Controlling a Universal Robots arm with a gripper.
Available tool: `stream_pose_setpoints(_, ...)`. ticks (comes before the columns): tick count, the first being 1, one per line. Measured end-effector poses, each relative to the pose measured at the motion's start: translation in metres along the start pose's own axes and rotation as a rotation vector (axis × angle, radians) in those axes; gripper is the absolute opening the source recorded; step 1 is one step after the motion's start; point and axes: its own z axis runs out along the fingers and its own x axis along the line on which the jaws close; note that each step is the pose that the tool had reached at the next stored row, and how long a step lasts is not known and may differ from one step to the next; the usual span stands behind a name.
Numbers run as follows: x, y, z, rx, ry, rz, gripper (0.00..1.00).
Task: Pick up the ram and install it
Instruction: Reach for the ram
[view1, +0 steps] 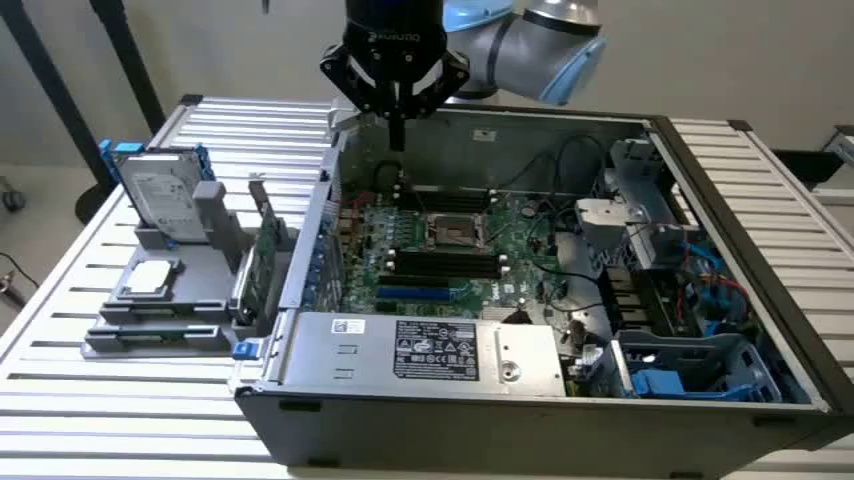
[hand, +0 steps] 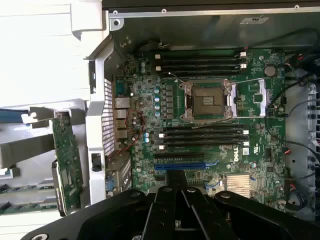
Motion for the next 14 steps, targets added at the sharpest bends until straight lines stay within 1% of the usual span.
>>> stream_pose_setpoints(14,0.0000,0.0000,0.0000,0.0001,0.0000,0.000,0.11)
